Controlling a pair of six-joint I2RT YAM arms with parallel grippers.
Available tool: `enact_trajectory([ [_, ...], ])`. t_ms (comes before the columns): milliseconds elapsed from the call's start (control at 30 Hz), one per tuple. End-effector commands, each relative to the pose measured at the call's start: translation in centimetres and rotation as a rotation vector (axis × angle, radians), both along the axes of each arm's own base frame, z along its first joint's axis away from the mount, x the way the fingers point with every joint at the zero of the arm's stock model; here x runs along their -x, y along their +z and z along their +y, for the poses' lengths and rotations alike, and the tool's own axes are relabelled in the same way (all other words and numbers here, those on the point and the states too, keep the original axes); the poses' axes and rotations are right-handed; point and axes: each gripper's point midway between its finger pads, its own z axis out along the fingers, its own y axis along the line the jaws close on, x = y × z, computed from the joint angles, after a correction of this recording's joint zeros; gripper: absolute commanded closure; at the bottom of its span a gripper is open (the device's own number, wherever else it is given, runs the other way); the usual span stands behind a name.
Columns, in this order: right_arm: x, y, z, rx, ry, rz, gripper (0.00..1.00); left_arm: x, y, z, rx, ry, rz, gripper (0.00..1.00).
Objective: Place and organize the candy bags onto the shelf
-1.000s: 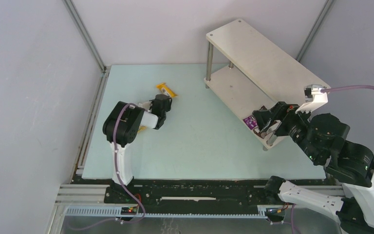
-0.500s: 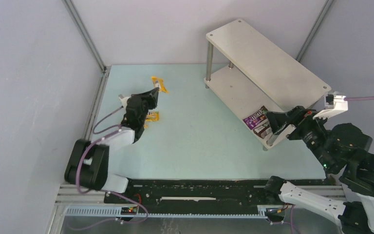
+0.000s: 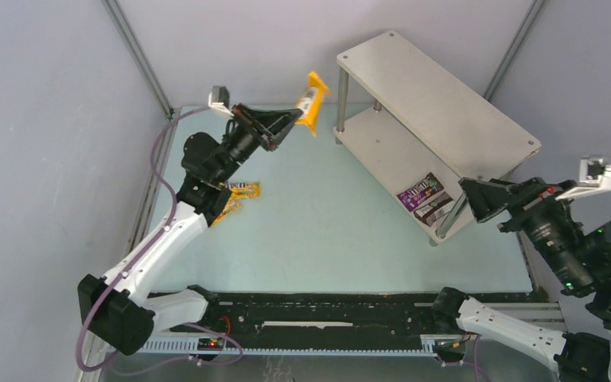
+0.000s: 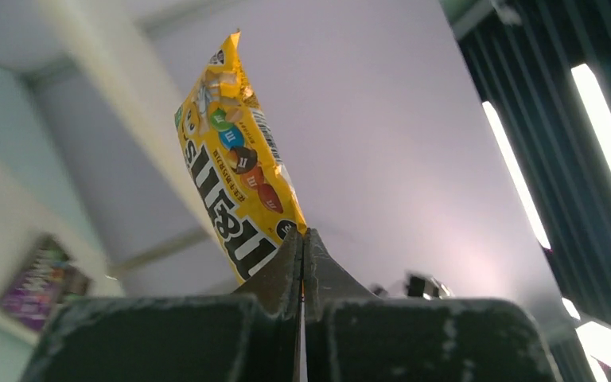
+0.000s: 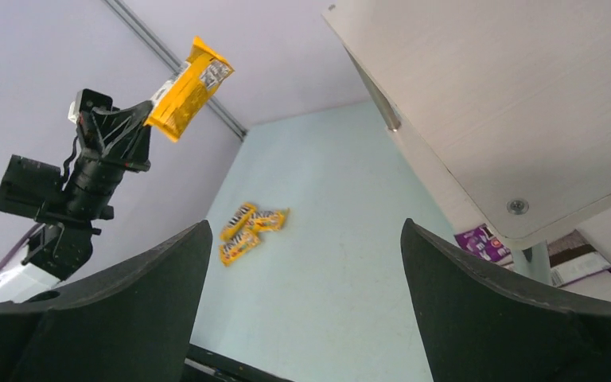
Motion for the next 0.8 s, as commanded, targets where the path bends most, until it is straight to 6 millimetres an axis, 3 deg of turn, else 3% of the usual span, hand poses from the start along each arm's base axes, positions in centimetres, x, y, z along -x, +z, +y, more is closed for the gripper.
enact_trajectory([
  [0,1.0,3.0,-0.8,-0.099,0.019,-0.081,0.02,7.5,6.5,-5.3,-0.003,-0.275,-0.243,1.0],
  [100,1.4,3.4,-1.2,-0.121,0.02,-0.088,0.01,9.7,7.8,-9.0,0.051,-0.418,-0.265,1.0],
  [200,2.0,3.7,-1.5,-0.155,0.034,-0.098,0.01,10.7,8.3,-12.7,0.1,-0.511,-0.25,1.0],
  [433,2.9,3.5,-2.8,-0.195,0.023,-0.1,0.01,10.9,7.6,-22.2,0.231,-0.683,-0.19,1.0],
  [567,3.2,3.4,-3.1,-0.197,0.028,-0.091,0.01,10.2,7.0,-25.5,0.319,-0.725,-0.131,1.0],
  [767,3.2,3.1,-3.2,-0.189,0.023,-0.082,0.01,8.1,4.5,-28.7,0.329,-0.636,-0.05,1.0],
])
